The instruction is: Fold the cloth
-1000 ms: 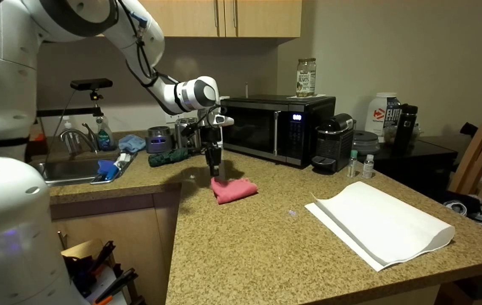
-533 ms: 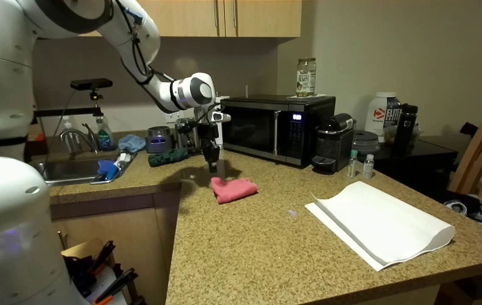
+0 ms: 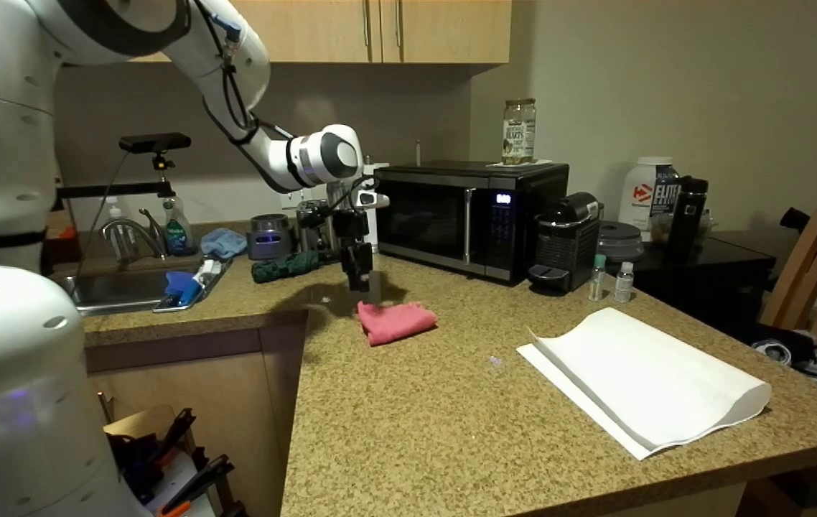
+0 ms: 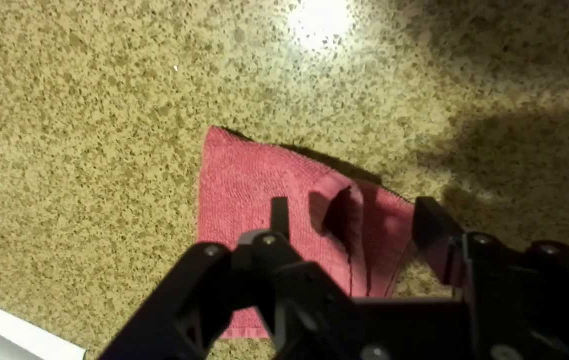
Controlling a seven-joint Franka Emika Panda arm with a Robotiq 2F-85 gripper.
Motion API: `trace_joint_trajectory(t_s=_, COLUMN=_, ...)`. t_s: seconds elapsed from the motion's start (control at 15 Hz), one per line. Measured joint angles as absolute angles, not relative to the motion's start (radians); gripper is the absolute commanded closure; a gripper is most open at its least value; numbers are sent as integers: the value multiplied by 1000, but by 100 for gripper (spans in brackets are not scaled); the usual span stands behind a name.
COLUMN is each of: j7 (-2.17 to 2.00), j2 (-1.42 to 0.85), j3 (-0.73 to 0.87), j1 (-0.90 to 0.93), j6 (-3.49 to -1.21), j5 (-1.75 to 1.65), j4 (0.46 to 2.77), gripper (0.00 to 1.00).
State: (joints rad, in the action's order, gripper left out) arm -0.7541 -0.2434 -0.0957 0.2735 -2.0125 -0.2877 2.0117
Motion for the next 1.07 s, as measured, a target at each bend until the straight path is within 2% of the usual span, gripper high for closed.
trace_joint_trajectory(t_s=0.13, j7=-754, j2=-243, j3=-96, j1=273, j6=-2012, j5=-288, j4=2019, gripper=0)
trace_joint_trajectory(t_s=0.4, j7=-753, j2=-243, j3=-95, j1=273, j6=-2012, j5=-291, j4=2033, gripper=0)
trace_joint_trajectory(t_s=0.47, j7=-752, j2=-243, j3=-95, j1=273, j6=-2012, j5=-292, j4=2035, gripper=25)
trace_joint_trajectory(t_s=0.53, j7=-752, j2=-243, j3=-94, j1=273, j6=-2012, j5=-293, j4=2037, gripper=26)
trace_joint_trajectory(t_s=1.07, j7=-749, j2=-243, j3=-84, j1=269, j6=-2016, j5=-341, j4=2039, gripper=80)
